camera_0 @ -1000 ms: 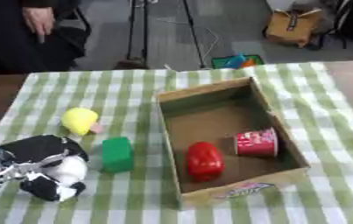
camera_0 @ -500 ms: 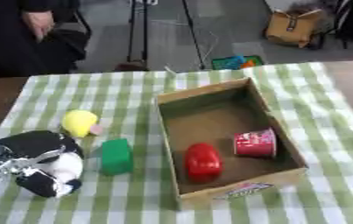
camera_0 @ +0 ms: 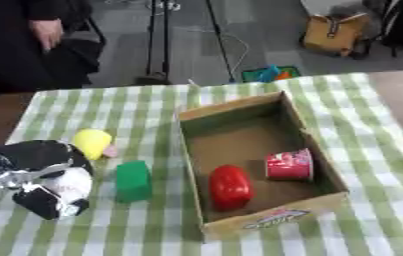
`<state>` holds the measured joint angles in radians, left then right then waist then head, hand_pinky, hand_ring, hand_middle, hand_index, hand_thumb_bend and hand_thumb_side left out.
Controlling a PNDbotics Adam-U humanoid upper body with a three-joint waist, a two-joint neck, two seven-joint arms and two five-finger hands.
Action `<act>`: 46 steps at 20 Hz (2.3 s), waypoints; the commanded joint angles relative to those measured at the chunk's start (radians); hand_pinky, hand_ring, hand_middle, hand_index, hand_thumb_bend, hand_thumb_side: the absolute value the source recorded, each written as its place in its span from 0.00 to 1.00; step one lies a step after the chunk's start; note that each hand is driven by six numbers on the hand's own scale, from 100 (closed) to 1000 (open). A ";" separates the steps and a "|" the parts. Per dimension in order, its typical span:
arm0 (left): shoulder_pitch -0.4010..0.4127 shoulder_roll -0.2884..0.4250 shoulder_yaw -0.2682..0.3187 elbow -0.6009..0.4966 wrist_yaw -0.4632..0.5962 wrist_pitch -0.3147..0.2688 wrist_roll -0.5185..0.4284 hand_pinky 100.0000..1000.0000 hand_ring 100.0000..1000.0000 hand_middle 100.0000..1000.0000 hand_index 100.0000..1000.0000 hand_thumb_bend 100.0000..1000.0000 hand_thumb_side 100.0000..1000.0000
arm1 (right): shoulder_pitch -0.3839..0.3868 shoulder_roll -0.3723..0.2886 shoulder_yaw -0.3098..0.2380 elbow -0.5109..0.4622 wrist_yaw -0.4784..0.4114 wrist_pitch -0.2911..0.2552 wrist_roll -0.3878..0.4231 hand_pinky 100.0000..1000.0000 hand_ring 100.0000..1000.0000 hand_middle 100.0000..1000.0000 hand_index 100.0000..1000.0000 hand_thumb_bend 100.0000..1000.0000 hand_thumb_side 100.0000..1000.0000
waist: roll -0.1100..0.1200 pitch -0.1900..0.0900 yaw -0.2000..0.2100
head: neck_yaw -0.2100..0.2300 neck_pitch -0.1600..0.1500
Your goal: Pick up objects on the table and place them in the box.
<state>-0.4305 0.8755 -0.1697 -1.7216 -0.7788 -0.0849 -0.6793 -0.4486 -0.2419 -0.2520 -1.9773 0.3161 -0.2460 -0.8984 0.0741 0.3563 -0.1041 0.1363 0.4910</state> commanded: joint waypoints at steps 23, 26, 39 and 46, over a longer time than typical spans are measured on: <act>-0.217 0.093 0.006 -0.108 0.111 0.021 -0.129 0.07 0.37 0.42 0.45 0.08 0.26 | 0.013 -0.028 0.010 -0.023 0.004 -0.007 -0.009 0.58 0.54 0.39 0.55 0.00 0.37 | 0.030 -0.064 -0.002 | -0.005 0.022; -0.280 0.070 -0.003 -0.091 0.128 0.018 -0.152 0.05 0.37 0.42 0.45 0.06 0.25 | 0.014 -0.028 0.012 -0.023 0.005 -0.007 -0.009 0.58 0.54 0.39 0.55 0.00 0.36 | 0.031 -0.069 -0.005 | -0.005 0.024; -0.545 -0.082 -0.057 0.047 0.130 -0.022 -0.227 0.00 0.35 0.41 0.45 0.00 0.24 | 0.016 -0.025 0.027 -0.023 0.005 -0.007 -0.009 0.58 0.54 0.39 0.55 0.00 0.36 | 0.041 -0.086 -0.024 | 0.005 0.029; -0.650 -0.179 -0.063 0.166 0.111 -0.024 -0.228 0.00 0.34 0.41 0.45 0.00 0.24 | 0.015 -0.022 0.034 -0.023 0.005 -0.007 -0.009 0.58 0.54 0.39 0.55 0.00 0.36 | 0.042 -0.092 -0.032 | 0.014 0.038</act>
<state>-1.0562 0.6950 -0.2402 -1.5695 -0.6615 -0.1055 -0.9063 -0.4224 -0.2434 -0.2207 -1.9773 0.3165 -0.2457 -0.8986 0.1214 0.2904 -0.1364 0.1454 0.5188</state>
